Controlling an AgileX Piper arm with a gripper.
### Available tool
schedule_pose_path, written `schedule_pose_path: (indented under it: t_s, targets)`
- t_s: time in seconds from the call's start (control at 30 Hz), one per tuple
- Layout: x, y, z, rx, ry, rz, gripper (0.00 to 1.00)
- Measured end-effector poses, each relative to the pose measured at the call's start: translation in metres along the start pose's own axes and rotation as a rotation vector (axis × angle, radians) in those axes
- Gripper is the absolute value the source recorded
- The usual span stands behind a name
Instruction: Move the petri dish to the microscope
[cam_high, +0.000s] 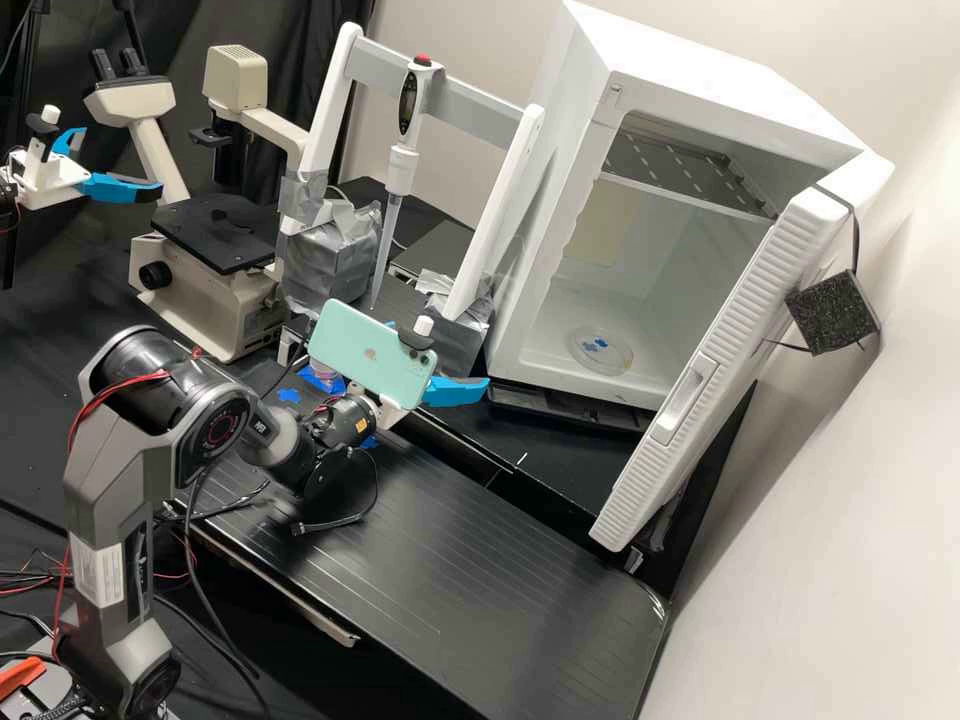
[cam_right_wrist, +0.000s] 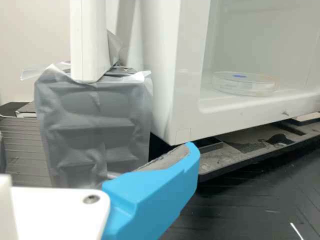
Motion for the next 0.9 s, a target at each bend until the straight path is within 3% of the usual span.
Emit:
schedule_pose_path:
  t_s: [0.33, 0.47, 0.67, 0.9]
  targets:
    - [-0.001, 0.002, 0.001, -0.006, 0.007, 0.007, 1.00]
    - [-0.010, 0.009, 0.014, -0.012, 0.027, 0.034, 1.00]
    - [-0.030, 0.034, 0.042, 0.011, 0.040, 0.124, 1.00]
    - [-0.043, 0.073, 0.082, 0.024, -0.055, 0.229, 1.00]
